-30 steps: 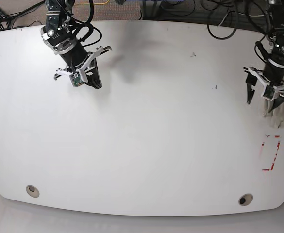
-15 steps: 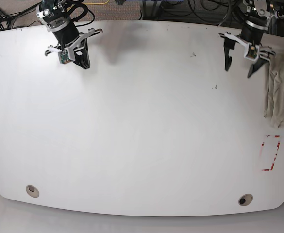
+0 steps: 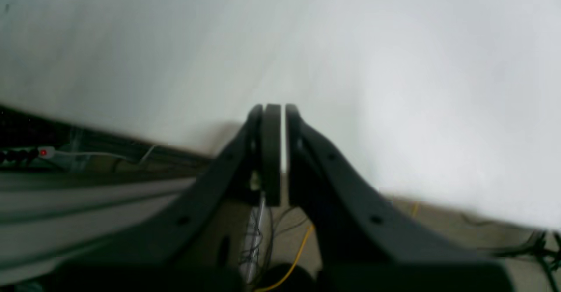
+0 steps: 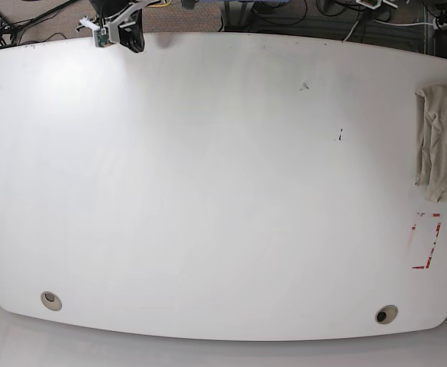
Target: Fold the T-shirt properly
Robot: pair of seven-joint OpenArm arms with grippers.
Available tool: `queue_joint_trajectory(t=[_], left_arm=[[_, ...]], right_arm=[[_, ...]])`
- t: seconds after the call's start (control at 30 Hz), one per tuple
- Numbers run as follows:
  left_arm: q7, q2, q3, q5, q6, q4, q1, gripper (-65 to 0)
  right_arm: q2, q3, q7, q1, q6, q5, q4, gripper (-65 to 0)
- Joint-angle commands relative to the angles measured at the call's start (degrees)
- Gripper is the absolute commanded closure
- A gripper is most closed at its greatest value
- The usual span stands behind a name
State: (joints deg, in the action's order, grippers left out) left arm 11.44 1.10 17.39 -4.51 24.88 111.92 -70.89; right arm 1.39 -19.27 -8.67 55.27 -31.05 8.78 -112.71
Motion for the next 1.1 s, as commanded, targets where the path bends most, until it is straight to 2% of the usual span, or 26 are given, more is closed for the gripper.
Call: queue_joint_trajectory(t=[0.0,0.17,0.3,0.43,0.53,0.63,0.83,1.07], left_arm=[[1.61,-0.09,0.24,0.78,-0.58,-0.58,-2.91,-40.7],[1.79,0.08,0.24,0.78,-0.58,-7.17,-3.70,-40.7],[1.79,0.43,-0.99,0.69,-0.58,-13.94,-1.77,-40.7],[1.70,4.39,-3.28,0.43,-0.58,-22.12,3.24,-40.7],[1.61,6.59,-6.09,0.60,-0.58,-31.26,7.38,-40.7],[1.61,7.29,-6.97,0.60,-0.66,-38.64,13.00,-40.7],[1.52,7.20,-7.15,0.07,-0.66,-56.05,23.90,-40.7],[1.52,7.47,-7.15,0.07,-0.75,-76.36,36.48,-40.7]], right_arm=[[-1.34,-0.03,3.70,3.77,-0.47,0.50,0.13,-1.3],[-1.87,0.15,8.18,8.34,-0.47,0.50,4.00,-1.3],[-1.87,1.82,8.89,9.22,-0.47,0.50,9.72,-1.3],[-1.61,4.37,8.89,8.51,-0.47,0.41,17.19,-1.3],[-1.43,5.77,8.97,6.05,-0.47,0.24,23.43,-1.3],[-1.08,6.04,9.59,3.06,-0.20,-1.35,29.06,-1.3],[-1.17,6.04,11.79,-5.11,0.06,-7.76,42.33,-1.3],[-0.73,5.95,11.88,-14.43,0.15,-9.08,56.49,-1.3]])
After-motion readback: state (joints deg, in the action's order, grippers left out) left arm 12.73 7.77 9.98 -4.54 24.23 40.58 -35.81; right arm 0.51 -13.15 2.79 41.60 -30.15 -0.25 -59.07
